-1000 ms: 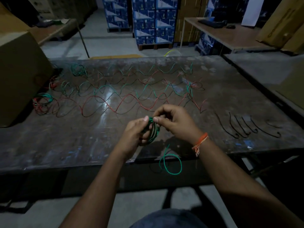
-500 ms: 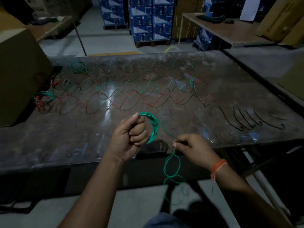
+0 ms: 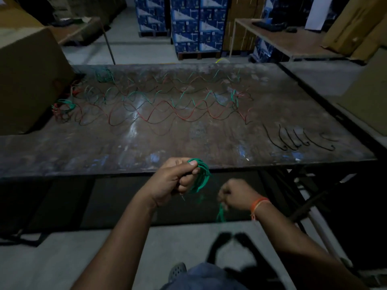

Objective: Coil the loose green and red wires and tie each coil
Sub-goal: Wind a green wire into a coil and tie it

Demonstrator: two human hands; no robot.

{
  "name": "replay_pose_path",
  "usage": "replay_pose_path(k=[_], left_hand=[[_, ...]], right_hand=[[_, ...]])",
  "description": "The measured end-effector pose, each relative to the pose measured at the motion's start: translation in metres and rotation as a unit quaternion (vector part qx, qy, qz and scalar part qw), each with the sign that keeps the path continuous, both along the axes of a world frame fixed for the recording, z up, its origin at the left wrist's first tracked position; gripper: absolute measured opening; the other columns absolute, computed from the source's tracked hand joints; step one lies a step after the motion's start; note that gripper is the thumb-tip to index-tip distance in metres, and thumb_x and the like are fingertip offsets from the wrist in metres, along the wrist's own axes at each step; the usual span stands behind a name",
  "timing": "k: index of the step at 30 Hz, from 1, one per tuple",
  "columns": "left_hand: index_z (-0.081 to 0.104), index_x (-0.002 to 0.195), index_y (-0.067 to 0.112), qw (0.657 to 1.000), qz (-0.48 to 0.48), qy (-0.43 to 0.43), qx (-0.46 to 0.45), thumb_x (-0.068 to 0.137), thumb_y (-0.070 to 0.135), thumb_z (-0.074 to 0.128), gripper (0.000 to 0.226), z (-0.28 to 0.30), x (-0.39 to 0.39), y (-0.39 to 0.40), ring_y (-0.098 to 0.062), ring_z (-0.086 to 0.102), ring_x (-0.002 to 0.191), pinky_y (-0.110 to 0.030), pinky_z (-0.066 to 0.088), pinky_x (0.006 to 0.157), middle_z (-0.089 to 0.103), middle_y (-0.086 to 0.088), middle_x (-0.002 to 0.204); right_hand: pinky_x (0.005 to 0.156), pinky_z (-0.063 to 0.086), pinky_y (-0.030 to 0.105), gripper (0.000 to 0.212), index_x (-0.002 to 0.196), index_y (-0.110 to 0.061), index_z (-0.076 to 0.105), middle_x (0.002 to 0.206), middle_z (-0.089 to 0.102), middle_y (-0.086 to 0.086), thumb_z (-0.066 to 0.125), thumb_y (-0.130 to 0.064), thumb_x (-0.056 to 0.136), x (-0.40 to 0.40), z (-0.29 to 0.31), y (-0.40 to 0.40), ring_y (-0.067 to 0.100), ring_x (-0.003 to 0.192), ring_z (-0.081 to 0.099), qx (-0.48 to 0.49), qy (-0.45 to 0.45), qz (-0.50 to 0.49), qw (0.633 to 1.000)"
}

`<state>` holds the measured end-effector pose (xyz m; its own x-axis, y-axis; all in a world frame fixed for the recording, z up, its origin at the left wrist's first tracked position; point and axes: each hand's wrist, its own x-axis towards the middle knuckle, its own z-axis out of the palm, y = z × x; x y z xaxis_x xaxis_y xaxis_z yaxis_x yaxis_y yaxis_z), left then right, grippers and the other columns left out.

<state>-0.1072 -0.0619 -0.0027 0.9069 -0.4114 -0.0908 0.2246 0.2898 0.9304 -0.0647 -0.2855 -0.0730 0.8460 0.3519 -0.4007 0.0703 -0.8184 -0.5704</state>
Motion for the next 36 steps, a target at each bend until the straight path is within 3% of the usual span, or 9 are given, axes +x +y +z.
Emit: replay_pose_path(k=[3,7,10,11,14,18,23,28,36], left_hand=[[0.052,0.078,0.014,0.999,0.028,0.015,-0.003,0.095,0.027,0.052,0.022,-0.009,-0.029,-0.030,-0.007,0.018,0.043,-0.019,0.014,0.041,0.028,0.002,0.053],[0.052,0.079,0.013,0.999,0.039,0.028,-0.022,0.097,0.027,0.051,0.022,-0.016,-0.065,-0.061,-0.006,0.019,0.043,-0.018,0.014,0.041,0.028,0.003,0.054],[0.052,0.080,0.013,0.997,0.071,0.017,0.018,0.095,0.029,0.053,0.022,-0.019,-0.086,-0.075,-0.009,0.019,0.046,-0.023,0.012,0.044,0.029,0.001,0.056],[0.051,0.080,0.013,0.996,0.080,0.025,0.003,0.095,0.028,0.053,0.021,-0.020,-0.091,-0.079,-0.008,0.018,0.046,-0.023,0.011,0.044,0.028,0.002,0.055],[0.050,0.079,0.014,0.995,0.090,0.035,-0.029,0.094,0.027,0.052,0.021,-0.019,-0.098,-0.090,-0.007,0.016,0.045,-0.020,0.011,0.042,0.027,0.005,0.053],[0.053,0.078,0.014,0.995,0.103,0.017,-0.010,0.095,0.029,0.053,0.022,-0.020,-0.096,-0.095,-0.008,0.016,0.045,-0.017,0.015,0.041,0.028,0.004,0.053],[0.052,0.080,0.015,0.992,0.120,0.022,-0.039,0.097,0.029,0.050,0.022,-0.022,-0.079,-0.085,-0.005,0.018,0.043,-0.016,0.013,0.041,0.028,0.007,0.053],[0.050,0.082,0.015,0.987,0.147,0.047,-0.043,0.102,0.028,0.046,0.024,-0.019,-0.056,-0.078,-0.004,0.019,0.040,-0.013,0.016,0.039,0.027,0.007,0.052],[0.052,0.074,0.017,0.904,0.163,0.178,-0.353,0.098,0.029,0.041,0.028,-0.024,-0.024,-0.058,-0.005,0.011,0.042,-0.018,0.022,0.038,0.030,0.007,0.045]], right_hand=[[0.076,0.048,0.022,0.015,0.092,-0.015,0.078,0.088,0.078,0.002,0.064,-0.012,0.087,-0.029,-0.010,-0.019,0.016,0.082,0.071,0.107,-0.265,-0.147,0.947],[0.075,0.052,0.030,0.013,0.075,-0.016,0.073,0.081,0.077,0.004,0.068,-0.022,0.085,-0.068,-0.030,-0.046,0.013,0.079,0.072,0.077,-0.052,0.014,0.996],[0.082,0.048,0.020,0.016,0.092,-0.014,0.081,0.092,0.079,0.005,0.068,-0.005,0.088,-0.078,-0.033,-0.066,0.019,0.090,0.074,0.133,-0.259,-0.211,0.933],[0.081,0.049,0.017,0.015,0.092,-0.016,0.080,0.090,0.079,0.000,0.068,-0.007,0.089,-0.082,-0.030,-0.066,0.013,0.086,0.073,0.171,-0.255,-0.170,0.936],[0.077,0.054,0.021,0.013,0.088,-0.011,0.078,0.084,0.078,0.003,0.066,-0.010,0.090,-0.098,-0.031,-0.065,0.011,0.082,0.074,0.160,0.015,0.048,0.986],[0.076,0.044,0.004,0.020,0.094,-0.014,0.081,0.086,0.077,-0.003,0.071,0.002,0.086,-0.089,-0.046,-0.078,0.011,0.085,0.072,0.183,-0.190,-0.223,0.939],[0.086,0.055,0.025,0.022,0.092,-0.021,0.078,0.091,0.077,-0.004,0.067,-0.001,0.092,-0.084,-0.061,-0.065,0.008,0.089,0.071,0.302,-0.113,-0.200,0.925],[0.094,0.047,0.016,0.014,0.092,-0.019,0.080,0.101,0.066,0.001,0.068,-0.013,0.096,-0.071,-0.064,-0.071,0.005,0.101,0.062,0.304,-0.164,-0.165,0.924],[0.066,0.052,0.032,0.020,0.084,-0.023,0.059,0.066,0.063,-0.001,0.060,-0.010,0.099,-0.055,-0.062,-0.062,0.016,0.062,0.067,0.256,-0.088,-0.134,0.953]])
